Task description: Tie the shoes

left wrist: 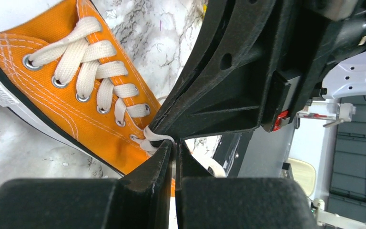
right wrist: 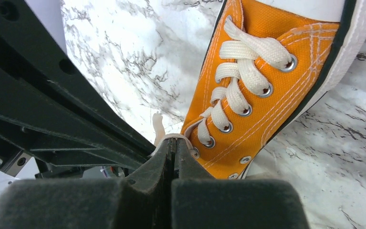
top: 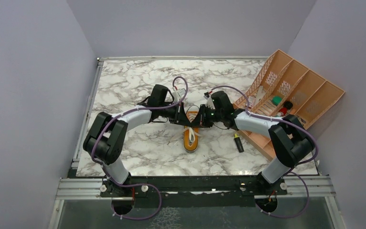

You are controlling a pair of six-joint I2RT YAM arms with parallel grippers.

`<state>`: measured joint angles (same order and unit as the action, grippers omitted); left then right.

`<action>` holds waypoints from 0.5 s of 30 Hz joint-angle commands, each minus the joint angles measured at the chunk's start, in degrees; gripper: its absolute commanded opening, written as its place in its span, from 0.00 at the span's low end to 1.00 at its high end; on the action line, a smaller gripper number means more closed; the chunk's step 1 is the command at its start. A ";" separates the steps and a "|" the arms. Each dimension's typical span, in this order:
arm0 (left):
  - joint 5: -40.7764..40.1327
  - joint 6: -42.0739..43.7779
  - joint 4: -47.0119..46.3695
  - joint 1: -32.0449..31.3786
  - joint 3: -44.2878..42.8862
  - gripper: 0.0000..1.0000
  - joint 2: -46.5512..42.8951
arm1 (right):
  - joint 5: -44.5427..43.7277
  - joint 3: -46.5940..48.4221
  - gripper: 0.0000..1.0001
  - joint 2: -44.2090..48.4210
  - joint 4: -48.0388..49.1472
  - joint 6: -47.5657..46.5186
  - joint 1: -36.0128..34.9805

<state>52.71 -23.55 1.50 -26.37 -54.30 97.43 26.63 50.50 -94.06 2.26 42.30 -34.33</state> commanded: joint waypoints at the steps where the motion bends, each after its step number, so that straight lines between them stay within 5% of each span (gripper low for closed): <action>1: -1.55 -0.66 -1.24 -0.85 0.32 0.07 -4.27 | 0.38 -1.43 0.01 0.21 8.26 3.03 0.08; 11: -8.95 6.02 6.56 -0.79 -1.62 0.21 -4.17 | 1.16 -2.09 0.01 0.62 4.29 0.78 0.06; 15: -9.27 8.55 9.06 -0.44 -3.80 0.35 -2.82 | 1.35 -1.50 0.01 0.63 2.86 -0.29 0.11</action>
<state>45.34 -19.20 7.22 -26.96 -54.89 93.86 27.75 49.01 -94.06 5.45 43.68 -34.33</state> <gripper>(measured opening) 0.275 0.012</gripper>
